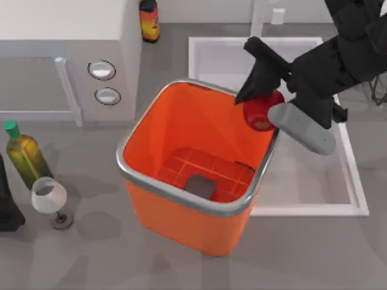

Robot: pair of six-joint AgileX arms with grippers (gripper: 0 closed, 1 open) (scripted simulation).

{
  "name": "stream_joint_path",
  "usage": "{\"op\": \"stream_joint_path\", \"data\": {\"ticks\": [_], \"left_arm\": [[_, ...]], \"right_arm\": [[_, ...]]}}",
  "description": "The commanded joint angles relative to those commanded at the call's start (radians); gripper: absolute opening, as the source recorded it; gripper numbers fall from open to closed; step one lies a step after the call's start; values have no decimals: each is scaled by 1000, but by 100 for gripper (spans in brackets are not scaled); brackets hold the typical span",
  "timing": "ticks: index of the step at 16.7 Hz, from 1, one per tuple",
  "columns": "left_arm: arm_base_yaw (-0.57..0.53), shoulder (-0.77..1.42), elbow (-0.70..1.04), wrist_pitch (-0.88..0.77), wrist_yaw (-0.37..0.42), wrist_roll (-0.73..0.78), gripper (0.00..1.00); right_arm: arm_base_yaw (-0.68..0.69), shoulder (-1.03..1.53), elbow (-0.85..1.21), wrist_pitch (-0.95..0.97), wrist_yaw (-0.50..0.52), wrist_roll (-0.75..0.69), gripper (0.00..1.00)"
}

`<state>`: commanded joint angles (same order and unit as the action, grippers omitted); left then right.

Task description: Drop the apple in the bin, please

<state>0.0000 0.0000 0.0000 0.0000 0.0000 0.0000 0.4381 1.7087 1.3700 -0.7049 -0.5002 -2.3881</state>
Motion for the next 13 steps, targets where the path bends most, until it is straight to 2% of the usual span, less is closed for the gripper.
{"op": "stream_joint_path", "data": {"ticks": [8,13], "left_arm": [[0,0,0,0,0,0,100],[0,0,0,0,0,0,100]], "right_arm": [[108,168,-60,241,-45,41,0],[137,211,-79,289,-62,56,0]]}}
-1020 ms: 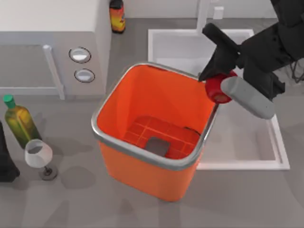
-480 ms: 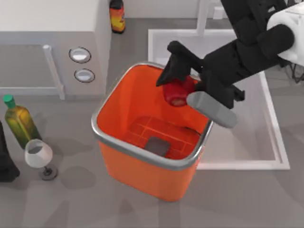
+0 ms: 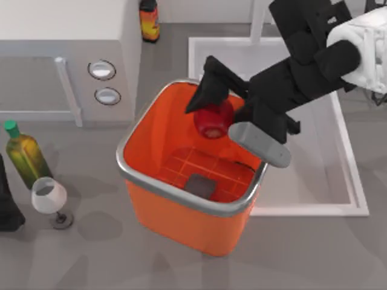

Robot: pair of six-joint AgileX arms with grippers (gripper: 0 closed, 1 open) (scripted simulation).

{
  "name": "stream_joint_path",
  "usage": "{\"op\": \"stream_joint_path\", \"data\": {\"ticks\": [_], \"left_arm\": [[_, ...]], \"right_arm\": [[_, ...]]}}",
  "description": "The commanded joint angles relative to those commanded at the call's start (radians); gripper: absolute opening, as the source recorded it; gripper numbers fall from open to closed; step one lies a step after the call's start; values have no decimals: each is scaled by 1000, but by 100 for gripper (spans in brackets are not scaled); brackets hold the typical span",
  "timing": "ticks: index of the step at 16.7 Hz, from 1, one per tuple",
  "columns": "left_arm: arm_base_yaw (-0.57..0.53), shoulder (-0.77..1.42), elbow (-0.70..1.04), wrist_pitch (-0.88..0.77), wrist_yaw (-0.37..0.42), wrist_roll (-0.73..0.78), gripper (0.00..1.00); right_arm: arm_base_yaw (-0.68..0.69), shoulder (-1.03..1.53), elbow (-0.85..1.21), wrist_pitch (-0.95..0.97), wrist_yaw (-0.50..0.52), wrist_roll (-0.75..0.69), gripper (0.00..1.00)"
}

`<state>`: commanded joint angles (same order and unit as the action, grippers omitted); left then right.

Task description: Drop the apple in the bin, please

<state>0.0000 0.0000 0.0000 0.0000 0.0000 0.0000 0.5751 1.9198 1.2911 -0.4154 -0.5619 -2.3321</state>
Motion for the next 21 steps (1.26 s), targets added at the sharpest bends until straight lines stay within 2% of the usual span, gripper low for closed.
{"op": "stream_joint_path", "data": {"ticks": [2,15,21], "left_arm": [[0,0,0,0,0,0,100],[0,0,0,0,0,0,100],[0,0,0,0,0,0,100]], "right_arm": [[0,0,0,0,0,0,0],[0,0,0,0,0,0,98],[0,0,0,0,0,0,100]]}}
